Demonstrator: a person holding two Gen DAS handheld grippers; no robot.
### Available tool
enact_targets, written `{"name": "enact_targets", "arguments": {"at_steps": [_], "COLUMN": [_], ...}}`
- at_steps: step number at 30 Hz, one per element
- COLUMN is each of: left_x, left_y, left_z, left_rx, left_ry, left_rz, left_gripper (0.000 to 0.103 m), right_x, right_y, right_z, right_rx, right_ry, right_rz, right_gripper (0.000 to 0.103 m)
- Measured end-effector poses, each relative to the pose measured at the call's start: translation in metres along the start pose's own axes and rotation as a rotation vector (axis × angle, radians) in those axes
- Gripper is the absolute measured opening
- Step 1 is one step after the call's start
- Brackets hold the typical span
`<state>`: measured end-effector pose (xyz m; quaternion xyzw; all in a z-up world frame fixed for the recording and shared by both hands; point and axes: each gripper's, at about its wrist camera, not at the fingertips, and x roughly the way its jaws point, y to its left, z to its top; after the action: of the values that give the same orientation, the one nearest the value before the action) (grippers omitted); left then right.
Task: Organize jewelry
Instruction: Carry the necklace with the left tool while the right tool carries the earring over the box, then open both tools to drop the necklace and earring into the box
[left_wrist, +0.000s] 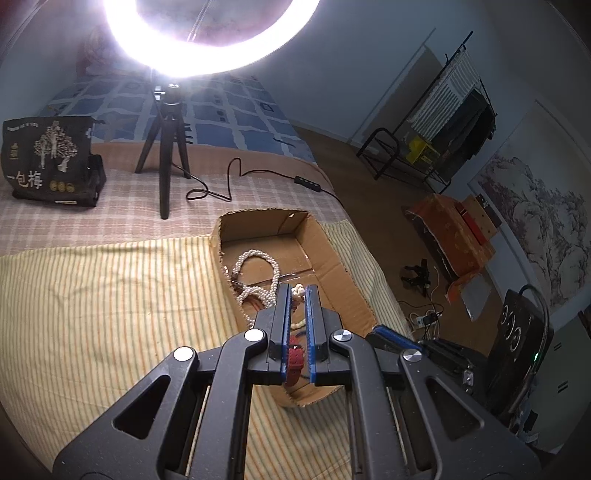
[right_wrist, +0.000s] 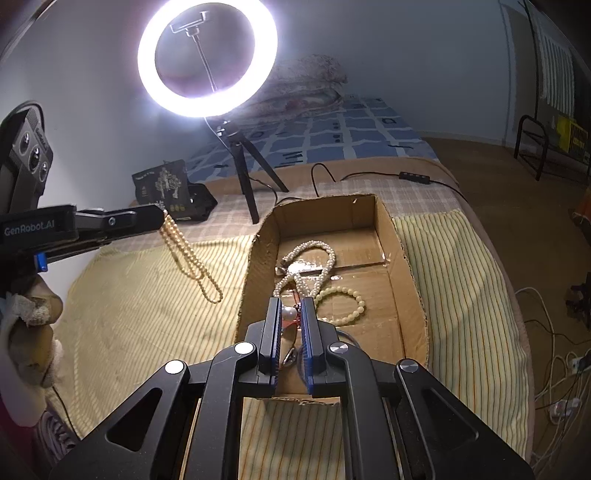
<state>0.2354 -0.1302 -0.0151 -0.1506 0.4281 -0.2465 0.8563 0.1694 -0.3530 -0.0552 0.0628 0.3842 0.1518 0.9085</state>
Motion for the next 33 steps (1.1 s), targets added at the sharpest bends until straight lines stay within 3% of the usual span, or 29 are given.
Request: {"name": "enact_targets", "arguments": {"at_steps": [17, 33], "left_x": [0.050, 0.064], "left_y": [-0.007, -0.007], "left_z": [-0.002, -0.001], "left_rx": [0.010, 0.037], "left_ry": [0.055, 0.050], "left_rz": [0.024, 0.077], "left_gripper": [0.005, 0.005], "right_x": [0.023, 0.031], "right_y": [-0.024, -0.027], "right_z": [-0.001, -0.004], "right_rx": [0.015, -0.007], "right_ry": [0.028, 0.049], "right_rz": [-0.042, -0.050], "right_gripper": [0.009, 0.009]}}
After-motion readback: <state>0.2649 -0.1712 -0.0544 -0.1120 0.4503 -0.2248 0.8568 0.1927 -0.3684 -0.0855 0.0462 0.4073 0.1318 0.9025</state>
